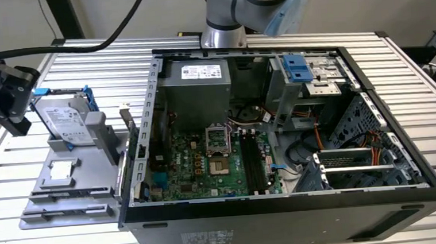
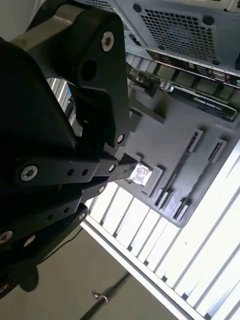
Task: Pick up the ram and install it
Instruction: 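Reach for the ram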
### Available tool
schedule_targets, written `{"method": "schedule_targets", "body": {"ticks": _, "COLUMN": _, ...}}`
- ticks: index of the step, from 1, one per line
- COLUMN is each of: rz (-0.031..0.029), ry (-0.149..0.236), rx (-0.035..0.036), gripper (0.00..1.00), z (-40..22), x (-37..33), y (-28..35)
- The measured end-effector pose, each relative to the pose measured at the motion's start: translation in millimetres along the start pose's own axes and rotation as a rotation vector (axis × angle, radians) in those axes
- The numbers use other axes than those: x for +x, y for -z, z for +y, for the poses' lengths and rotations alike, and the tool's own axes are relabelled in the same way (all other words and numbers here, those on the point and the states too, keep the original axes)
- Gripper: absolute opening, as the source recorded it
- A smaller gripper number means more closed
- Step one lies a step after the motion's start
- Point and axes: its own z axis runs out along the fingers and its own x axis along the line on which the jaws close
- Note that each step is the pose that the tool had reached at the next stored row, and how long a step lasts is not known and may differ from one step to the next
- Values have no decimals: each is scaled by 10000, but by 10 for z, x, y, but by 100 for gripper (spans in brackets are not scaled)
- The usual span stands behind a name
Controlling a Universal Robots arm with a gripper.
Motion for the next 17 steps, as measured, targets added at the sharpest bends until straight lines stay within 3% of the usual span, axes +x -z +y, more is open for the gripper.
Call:
{"method": "schedule_targets", "body": {"ticks": 9, "rz": 20, "ry": 394, "rx": -16, "gripper": 0, "z": -77, "x": 97, "y": -8}}
{"method": "schedule_targets", "body": {"ticks": 17, "rz": 25, "ry": 482, "rx": -19, "gripper": 0, "z": -78, "x": 100, "y": -8}}
